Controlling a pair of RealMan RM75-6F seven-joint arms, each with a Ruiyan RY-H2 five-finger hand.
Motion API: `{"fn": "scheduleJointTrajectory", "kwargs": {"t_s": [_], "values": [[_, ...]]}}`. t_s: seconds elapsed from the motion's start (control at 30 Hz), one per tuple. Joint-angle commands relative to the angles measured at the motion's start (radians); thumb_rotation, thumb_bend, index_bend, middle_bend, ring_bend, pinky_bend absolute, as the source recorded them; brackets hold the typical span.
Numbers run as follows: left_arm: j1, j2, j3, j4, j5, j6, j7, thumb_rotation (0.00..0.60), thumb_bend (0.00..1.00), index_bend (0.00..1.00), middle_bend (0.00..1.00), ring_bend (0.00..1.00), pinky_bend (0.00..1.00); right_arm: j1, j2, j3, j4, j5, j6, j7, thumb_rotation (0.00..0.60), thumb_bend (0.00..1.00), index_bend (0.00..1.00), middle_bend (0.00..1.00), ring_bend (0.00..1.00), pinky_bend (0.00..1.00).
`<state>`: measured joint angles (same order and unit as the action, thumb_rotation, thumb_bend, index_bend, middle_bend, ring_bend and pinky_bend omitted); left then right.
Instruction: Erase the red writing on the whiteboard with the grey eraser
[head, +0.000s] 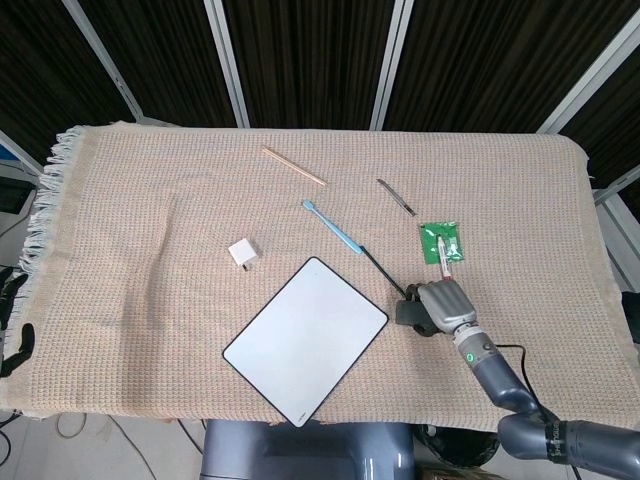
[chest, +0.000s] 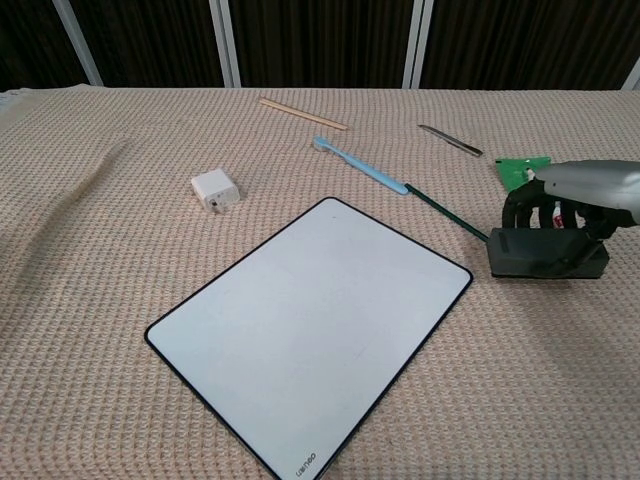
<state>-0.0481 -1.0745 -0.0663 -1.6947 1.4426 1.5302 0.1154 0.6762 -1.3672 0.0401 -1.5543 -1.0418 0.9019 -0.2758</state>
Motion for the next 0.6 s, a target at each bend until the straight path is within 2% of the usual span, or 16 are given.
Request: {"fn": "scheduleJointTrajectory", "kwargs": {"t_s": [0.03,0.1,0.17,0.37,0.47,0.6], "values": [[0.001,-0.001,-0.001,-0.001,-0.001,0.003,0.001,0.600,0.53,0.09,0.01,0.00,0.00,-0.012,0.009,-0.009,0.042,-0.030,-0.032,0.047,0.600,0.37,0.51,0.48,0.45,0.52],[0.002,-0.001,-0.004,-0.002,-0.001,0.008,0.002,0.600,0.53,0.09,0.01,0.00,0.00,-0.018,0.006,-0.010,0.062,-0.046,-0.037,0.072,0.600,0.36,0.51,0.45,0.43,0.51],[0.003,0.000,-0.004,-0.002,0.002,0.011,0.003,0.600,0.53,0.09,0.01,0.00,0.00,-0.022,0.003,-0.011,0.075,-0.059,-0.040,0.087,0.600,0.32,0.47,0.39,0.37,0.48],[0.003,0.000,-0.003,0.001,0.003,0.010,0.004,0.600,0.53,0.09,0.01,0.00,0.00,-0.035,0.015,-0.008,0.069,-0.084,-0.022,0.101,0.600,0.12,0.15,0.13,0.14,0.22],[0.002,0.000,-0.004,0.001,0.003,0.010,0.003,0.600,0.53,0.09,0.01,0.00,0.00,-0.039,0.042,-0.002,0.035,-0.085,-0.010,0.091,0.600,0.06,0.05,0.05,0.07,0.17],[0.001,0.001,-0.003,0.002,0.002,0.007,0.004,0.600,0.53,0.09,0.01,0.00,0.00,-0.040,0.105,0.002,-0.044,-0.069,-0.004,0.054,0.600,0.05,0.02,0.02,0.04,0.16]]}}
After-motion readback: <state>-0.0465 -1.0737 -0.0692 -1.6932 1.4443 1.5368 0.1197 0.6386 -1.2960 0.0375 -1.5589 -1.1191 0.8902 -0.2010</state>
